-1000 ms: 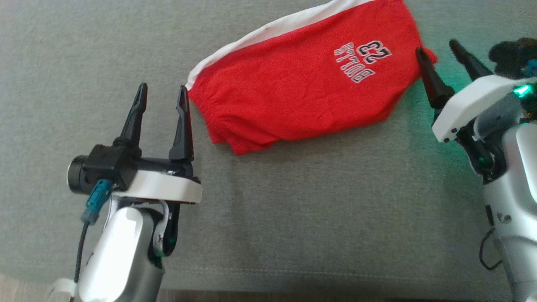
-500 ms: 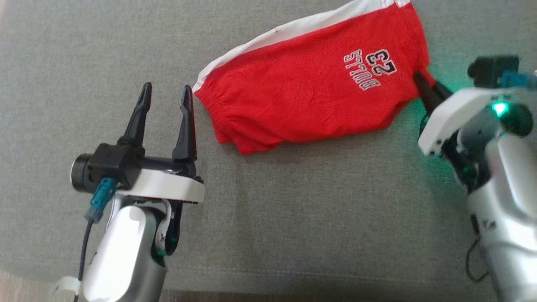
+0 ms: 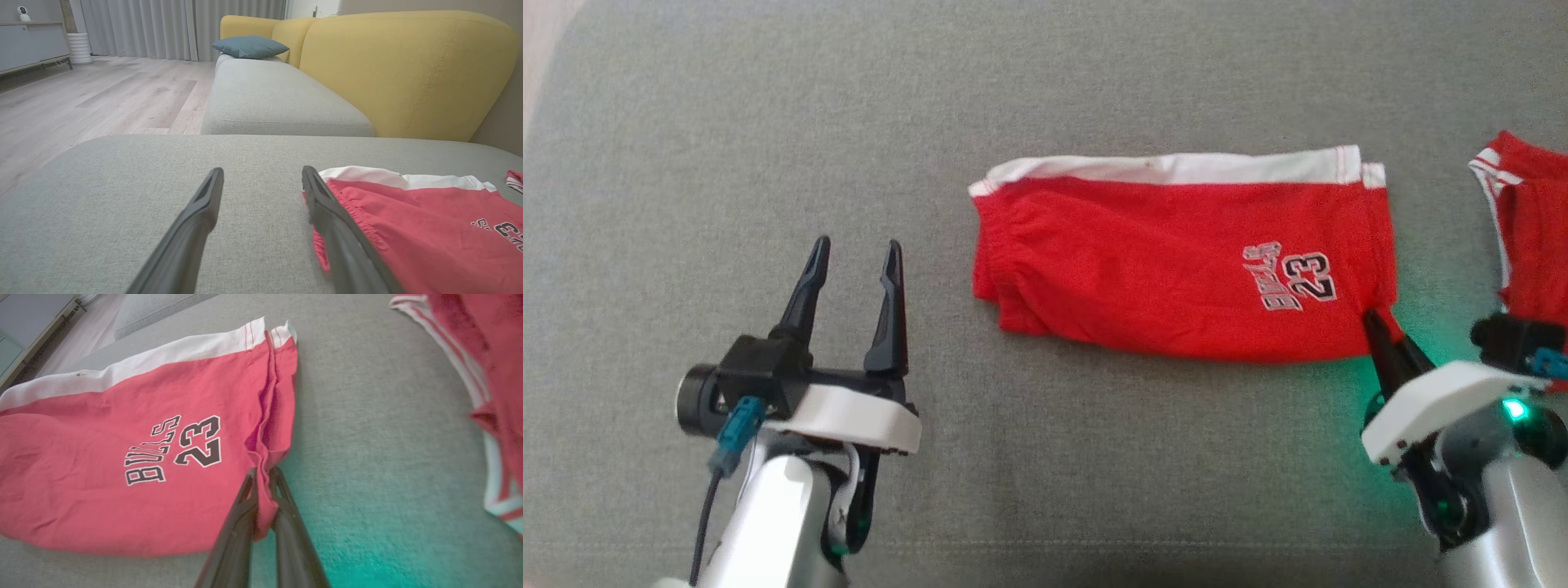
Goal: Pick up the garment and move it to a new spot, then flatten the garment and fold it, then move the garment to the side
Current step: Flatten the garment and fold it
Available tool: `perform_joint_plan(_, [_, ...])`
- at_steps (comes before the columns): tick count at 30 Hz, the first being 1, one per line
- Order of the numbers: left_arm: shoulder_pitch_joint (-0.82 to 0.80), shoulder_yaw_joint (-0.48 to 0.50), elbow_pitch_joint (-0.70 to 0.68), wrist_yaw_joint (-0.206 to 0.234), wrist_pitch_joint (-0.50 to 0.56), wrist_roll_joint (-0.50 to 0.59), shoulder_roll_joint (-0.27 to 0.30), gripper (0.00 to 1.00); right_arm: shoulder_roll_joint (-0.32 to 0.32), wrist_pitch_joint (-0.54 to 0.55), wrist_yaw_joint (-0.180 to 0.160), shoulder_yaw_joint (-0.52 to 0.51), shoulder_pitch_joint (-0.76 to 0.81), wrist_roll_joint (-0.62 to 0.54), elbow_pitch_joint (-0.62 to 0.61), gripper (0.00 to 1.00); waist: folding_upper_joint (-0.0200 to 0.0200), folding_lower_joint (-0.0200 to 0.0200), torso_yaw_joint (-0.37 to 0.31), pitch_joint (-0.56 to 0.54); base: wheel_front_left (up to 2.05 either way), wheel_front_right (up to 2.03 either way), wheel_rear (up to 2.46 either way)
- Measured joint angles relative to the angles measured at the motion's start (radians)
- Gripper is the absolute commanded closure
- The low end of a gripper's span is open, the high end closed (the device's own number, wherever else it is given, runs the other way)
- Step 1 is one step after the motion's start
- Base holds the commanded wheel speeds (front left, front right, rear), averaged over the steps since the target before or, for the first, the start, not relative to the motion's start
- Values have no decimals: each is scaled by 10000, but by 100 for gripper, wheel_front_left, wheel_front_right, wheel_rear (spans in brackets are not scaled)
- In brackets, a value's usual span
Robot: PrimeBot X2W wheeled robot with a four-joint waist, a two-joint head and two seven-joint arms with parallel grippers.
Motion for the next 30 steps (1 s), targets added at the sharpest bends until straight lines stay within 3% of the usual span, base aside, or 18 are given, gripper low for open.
perform_joint_plan(8, [260, -59, 144, 0, 2, -38, 19, 0, 247, 180, 0, -326, 372, -178, -314, 100, 0, 0, -75, -423, 0, 0, 0])
perform_joint_plan(12, [261, -155, 228, 4, 4, -59, 23, 0, 244, 251, 0, 128, 223, -360, -665, 100, 0, 0, -9, -621, 0, 0, 0])
perform_joint_plan(20, [467, -311, 311, 10, 12, -105, 21, 0, 295, 447, 0, 3066, -1802, -343, -1112, 100, 0, 0, 298, -875, 0, 0, 0])
perform_joint_plan(26, [460, -353, 324, 19, 12, -107, 12, 0, 556, 412, 0, 5628, -2692, 456, -412, 100, 0, 0, 641, -804, 0, 0, 0])
perform_joint_plan(30, [456, -389, 349, 23, 10, -184, -12, 0, 562, 253, 0, 6441, -2735, 888, 458, 100, 0, 0, 843, -694, 0, 0, 0])
